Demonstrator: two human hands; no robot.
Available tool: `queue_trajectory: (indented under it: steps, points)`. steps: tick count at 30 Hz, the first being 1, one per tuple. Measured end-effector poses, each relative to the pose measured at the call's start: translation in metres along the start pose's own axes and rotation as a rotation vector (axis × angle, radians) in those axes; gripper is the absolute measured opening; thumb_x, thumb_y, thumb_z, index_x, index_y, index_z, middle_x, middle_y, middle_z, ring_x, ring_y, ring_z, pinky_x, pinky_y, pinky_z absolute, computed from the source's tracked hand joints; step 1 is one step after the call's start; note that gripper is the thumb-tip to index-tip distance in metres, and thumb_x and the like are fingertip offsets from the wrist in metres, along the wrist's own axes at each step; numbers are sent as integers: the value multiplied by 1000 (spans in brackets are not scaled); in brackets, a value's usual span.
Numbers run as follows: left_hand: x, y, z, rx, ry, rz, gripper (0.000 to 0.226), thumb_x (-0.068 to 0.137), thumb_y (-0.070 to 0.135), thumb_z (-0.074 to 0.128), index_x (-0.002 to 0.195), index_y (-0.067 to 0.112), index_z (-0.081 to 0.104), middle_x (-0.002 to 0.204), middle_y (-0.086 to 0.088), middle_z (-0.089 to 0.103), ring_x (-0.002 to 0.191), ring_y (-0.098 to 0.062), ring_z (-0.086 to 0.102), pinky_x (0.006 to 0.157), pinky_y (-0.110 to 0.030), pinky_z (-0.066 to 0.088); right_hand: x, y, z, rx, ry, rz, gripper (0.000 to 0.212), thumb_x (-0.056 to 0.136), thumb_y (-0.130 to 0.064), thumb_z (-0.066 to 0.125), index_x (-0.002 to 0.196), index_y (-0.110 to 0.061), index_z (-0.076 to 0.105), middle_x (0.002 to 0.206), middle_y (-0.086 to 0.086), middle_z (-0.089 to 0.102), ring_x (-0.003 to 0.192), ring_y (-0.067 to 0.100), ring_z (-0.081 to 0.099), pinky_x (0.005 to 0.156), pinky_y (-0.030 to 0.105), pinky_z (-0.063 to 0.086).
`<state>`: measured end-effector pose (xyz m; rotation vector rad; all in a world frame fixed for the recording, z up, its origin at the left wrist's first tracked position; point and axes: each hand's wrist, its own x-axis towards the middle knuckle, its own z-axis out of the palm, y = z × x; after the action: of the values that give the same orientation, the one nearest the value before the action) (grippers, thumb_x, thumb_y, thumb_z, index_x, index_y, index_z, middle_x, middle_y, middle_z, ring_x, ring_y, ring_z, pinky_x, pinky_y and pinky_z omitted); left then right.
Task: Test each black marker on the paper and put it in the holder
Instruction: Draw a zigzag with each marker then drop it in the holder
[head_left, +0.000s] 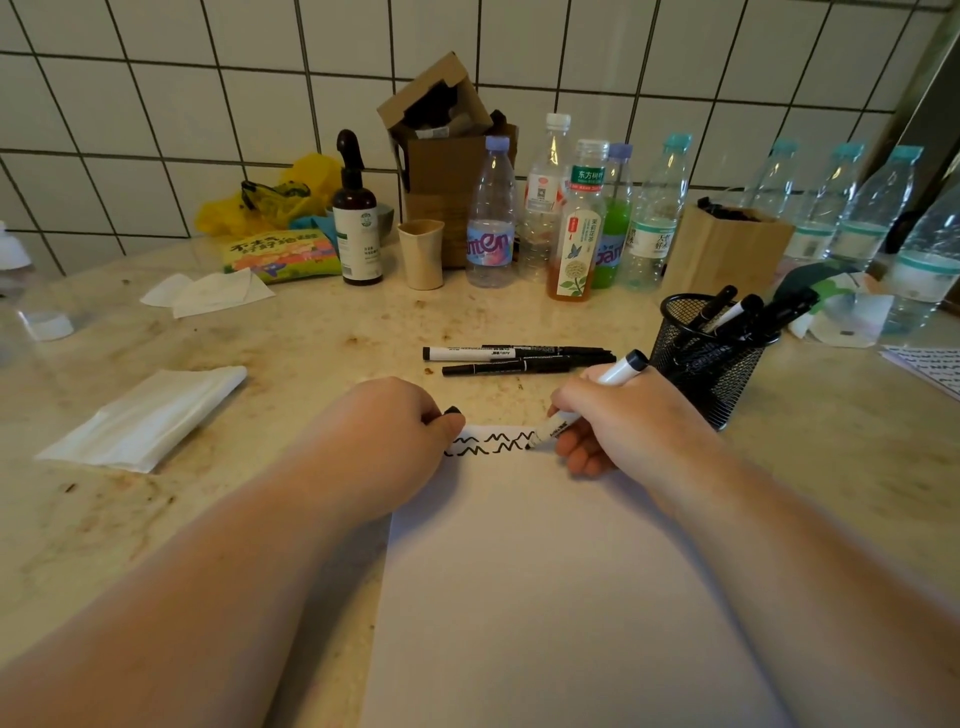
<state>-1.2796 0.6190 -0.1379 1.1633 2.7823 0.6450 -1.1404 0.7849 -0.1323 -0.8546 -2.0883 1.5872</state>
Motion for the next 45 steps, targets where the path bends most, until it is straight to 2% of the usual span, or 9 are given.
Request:
queue_trajectory:
  steps: [7,13,17,23,27,35,41,45]
  points:
    - [1,-2,0,-8,-4,5,46,96,51,45,81,17,72,69,-5,70,66,-22,66,56,-31,49,-1,-1,-1,-14,31,22,23,79,-14,59,85,7,68,56,13,66,47,22,58,47,28,49]
    - [1,-2,1,-3,1,7,46,96,51,45,79,18,71,69,-4,70,64,-20,65,56,-31,49,1,-2,-1,2,64,43,31,77,-15,60,90,13,64,56,13,64,47,22,56,47,27,48]
    - [1,-1,0,-11,3,10,46,96,51,45,78,18,71,69,-4,70,65,-20,65,59,-32,51,1,-3,-2,2,92,43,27,79,-16,61,90,8,68,55,10,67,44,19,58,45,26,50]
    - [-1,-1,-1,-14,-6,8,44,96,50,46,78,17,71,68,-4,70,65,-20,65,60,-33,51,1,-2,-4,-41,102,34,19,76,-20,60,78,-3,69,54,9,67,45,19,59,47,28,50]
    - [-1,0,-1,-17,-12,3,45,96,50,46,80,16,71,72,-5,72,68,-22,66,65,-35,54,2,1,-5,-70,119,30,24,71,-26,60,79,-5,71,54,7,69,44,16,62,46,25,50]
    - [-2,1,-3,-11,-21,-4,46,96,48,47,84,12,72,74,-10,72,69,-25,67,62,-36,52,5,3,-8,-105,162,10,27,70,-30,60,78,-8,72,55,6,70,45,16,64,53,29,54]
    - [-3,1,-3,-25,-26,-13,46,96,49,47,82,13,72,72,-9,70,68,-24,66,59,-33,50,3,0,-10,-145,172,30,26,71,-30,59,78,-8,72,52,4,69,41,11,61,47,25,49]
    - [-4,2,-4,-16,-28,-5,46,97,48,46,82,12,71,74,-9,71,69,-24,66,62,-36,52,3,-1,-13,-137,184,48,23,73,-27,61,77,-7,70,49,2,67,39,11,59,47,26,50]
